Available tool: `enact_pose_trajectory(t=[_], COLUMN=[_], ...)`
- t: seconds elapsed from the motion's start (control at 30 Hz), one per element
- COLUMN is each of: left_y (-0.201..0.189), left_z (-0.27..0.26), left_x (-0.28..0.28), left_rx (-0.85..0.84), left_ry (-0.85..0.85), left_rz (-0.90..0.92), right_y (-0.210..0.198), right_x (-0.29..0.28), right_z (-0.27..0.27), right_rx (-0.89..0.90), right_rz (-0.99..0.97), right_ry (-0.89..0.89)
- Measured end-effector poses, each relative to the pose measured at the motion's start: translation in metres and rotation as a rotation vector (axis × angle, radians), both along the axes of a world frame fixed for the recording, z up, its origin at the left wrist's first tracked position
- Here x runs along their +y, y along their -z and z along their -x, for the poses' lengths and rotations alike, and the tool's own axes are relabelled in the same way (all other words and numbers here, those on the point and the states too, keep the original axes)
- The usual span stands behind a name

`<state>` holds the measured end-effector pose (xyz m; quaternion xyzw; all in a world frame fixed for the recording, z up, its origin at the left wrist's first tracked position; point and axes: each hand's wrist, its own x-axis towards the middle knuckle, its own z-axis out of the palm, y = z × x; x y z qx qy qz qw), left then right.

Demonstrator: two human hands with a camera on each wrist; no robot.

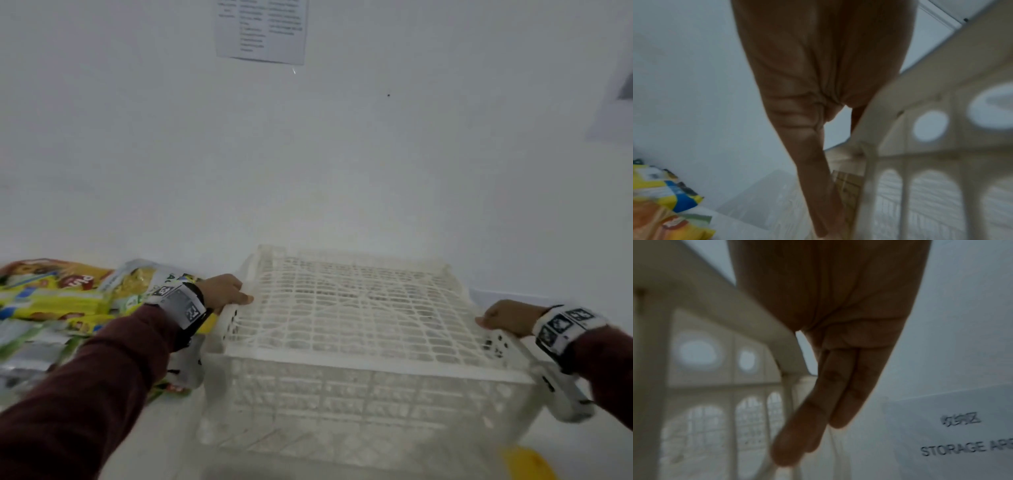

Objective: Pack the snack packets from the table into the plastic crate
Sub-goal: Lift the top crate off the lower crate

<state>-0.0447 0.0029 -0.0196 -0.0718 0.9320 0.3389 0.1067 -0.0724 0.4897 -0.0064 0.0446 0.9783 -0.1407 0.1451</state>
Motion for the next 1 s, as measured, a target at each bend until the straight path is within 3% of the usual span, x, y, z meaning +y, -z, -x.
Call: enact_pose_trajectory(t=[0.23,0.5,0.8,0.9,1.0], left_y=[-0.011,-0.024,-0.078,-0.082,-0.069], left_z=[-0.017,-0.041,-0.093,-0.112,-0.127], left_x=[-0.031,-0.053,-0.069,-0.074,-0.071], left_rx=[0.071,0.107,0.447,0.566,0.598], left_ry=[-0.107,-0.103,-0.087,-0.059,0.004], left_rz=[-0.033,-0.101,-0.45,-0.481,-0.455], right_y=[-0.008,-0.024,-0.087,-0.086,-0.067], right_x=[-0.024,-0.051,-0.042,-0.038,-0.045], right_z=[0.0,-0.017,-0.082,-0.106,-0.132], right_rx=[0.067,0.214,0.522,0.635,0.684], right_rz=[0.239,0.258,0.43,0.567,0.51], right_ry=[-0.076,-0.099,-0.097,-0.046,-0.02])
